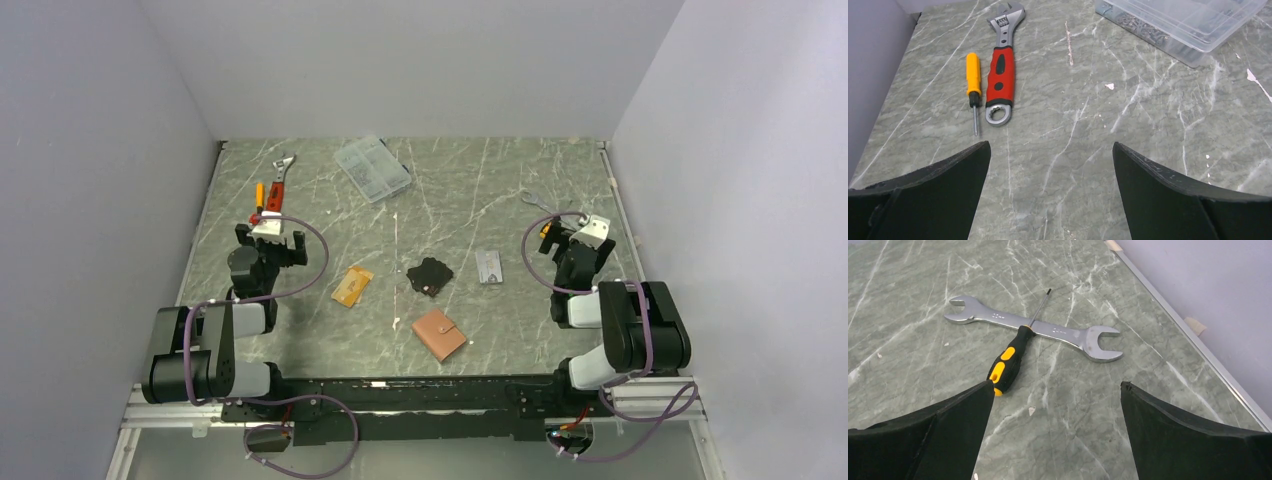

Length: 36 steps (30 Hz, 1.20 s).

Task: Put the credit cards into the card holder
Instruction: Pick up the card holder from the center of the board.

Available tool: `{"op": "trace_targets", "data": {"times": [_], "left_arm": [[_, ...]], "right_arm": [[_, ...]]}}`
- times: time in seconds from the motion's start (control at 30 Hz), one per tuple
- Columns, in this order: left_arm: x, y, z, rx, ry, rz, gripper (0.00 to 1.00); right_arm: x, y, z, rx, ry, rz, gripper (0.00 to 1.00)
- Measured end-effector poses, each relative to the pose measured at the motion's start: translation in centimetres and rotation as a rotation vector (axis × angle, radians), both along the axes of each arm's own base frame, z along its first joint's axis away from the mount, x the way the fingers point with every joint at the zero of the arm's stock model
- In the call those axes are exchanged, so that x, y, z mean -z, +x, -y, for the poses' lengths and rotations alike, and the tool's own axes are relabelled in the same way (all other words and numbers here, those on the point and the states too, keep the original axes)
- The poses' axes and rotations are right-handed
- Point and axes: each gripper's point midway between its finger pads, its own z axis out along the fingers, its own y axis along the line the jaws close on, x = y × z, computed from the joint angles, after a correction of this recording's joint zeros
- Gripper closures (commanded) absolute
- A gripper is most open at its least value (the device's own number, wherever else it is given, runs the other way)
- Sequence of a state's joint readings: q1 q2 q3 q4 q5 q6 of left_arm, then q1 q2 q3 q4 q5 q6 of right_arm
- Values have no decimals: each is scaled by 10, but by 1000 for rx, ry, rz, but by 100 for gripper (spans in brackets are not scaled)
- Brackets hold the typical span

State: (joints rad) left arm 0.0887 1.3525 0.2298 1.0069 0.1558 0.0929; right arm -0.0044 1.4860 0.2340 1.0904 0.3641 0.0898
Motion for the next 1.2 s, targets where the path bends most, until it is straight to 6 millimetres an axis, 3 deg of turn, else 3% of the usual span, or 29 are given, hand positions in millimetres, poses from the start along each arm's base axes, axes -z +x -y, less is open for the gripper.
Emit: {"op": "trace_targets", "data": {"times": [0.1,0.17,0.23,0.3,0.37,0.43,0.5,0.57,0.67,0.73,0.83,0.97,1.07,1.2], "left_arm": [[0,0,0,0,0,0,1],[0,0,0,1,0,0,1],[0,0,0,1,0,0,1],[0,0,0,0,0,0,1],[0,0,0,0,-1,-4,1],[3,1,-1,1,-5,-50,1],[-2,12,-2,3,-9,-125,1],[-27,35,-2,15,-8,-179,1],[-65,51,3,55,-13,-230,1],[-75,48,13,92,-20,-272,1],[-63,18,45,186,-29,-396,1],[-42,-29,104,361,7,-528,1],[-29,-61,143,500,46,-615,1],[-17,-87,165,582,69,-693,1]], "right_arm": [[2,0,-5,-10,-2,-36,0],[-3,11,-8,-2,8,-101,0],[-23,34,-11,32,74,-127,0],[-61,63,-16,84,215,-82,0],[-86,74,-21,99,342,-38,0],[-95,72,-27,64,455,-25,0],[-88,63,-37,29,512,-72,0],[-79,55,-65,-32,513,-145,0],[-66,31,-143,-218,447,-283,0],[-62,6,-191,-356,396,-350,1],[-56,-34,-225,-478,330,-409,3],[-34,-94,-248,-599,232,-513,7],[-19,-130,-260,-687,192,-580,9],[-4,-157,-262,-747,179,-643,13]]}}
